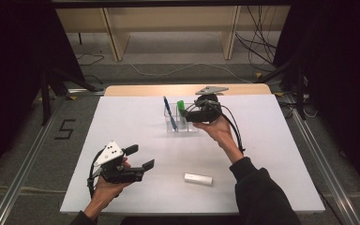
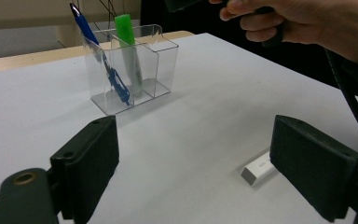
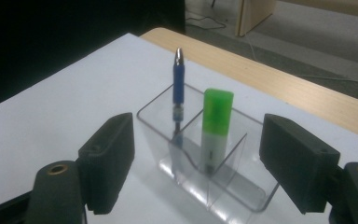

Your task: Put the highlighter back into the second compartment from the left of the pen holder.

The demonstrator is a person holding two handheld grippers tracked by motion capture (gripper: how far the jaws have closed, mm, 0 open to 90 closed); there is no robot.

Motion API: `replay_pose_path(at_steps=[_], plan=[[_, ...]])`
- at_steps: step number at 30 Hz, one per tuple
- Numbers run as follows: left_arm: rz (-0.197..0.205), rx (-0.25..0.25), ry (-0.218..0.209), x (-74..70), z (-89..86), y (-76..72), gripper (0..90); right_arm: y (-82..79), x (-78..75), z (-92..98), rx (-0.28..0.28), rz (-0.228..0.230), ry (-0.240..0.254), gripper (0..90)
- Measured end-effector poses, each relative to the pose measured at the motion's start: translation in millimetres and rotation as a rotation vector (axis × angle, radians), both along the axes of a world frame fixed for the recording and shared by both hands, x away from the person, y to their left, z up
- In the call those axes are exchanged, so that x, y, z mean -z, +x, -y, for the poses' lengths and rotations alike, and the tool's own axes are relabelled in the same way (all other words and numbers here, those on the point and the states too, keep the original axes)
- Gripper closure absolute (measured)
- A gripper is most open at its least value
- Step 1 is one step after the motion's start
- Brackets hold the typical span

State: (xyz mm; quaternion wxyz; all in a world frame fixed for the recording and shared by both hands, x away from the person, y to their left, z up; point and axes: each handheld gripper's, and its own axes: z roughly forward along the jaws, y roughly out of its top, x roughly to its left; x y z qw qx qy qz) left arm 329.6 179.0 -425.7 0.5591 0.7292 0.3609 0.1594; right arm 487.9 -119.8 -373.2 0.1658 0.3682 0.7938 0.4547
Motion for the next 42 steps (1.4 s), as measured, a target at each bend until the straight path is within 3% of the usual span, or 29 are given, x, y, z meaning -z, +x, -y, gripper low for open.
replay_pose_path(at_steps=[11,16,42], plan=[[-0.001,0.000,0.003,0.2,0.1,0.2,14.9,-37.6,-1.6,14.8,-0.113,-0.027,-0.009,24.9],[-0.003,0.000,0.002,0.2,-0.1,0.3,14.9,-51.0,2.6,18.8,-0.140,-0.035,-0.015,24.5],[-0.006,0.007,0.005,-0.3,-0.7,0.4,14.9,-85.3,22.5,32.4,-0.232,-0.096,-0.102,22.4]])
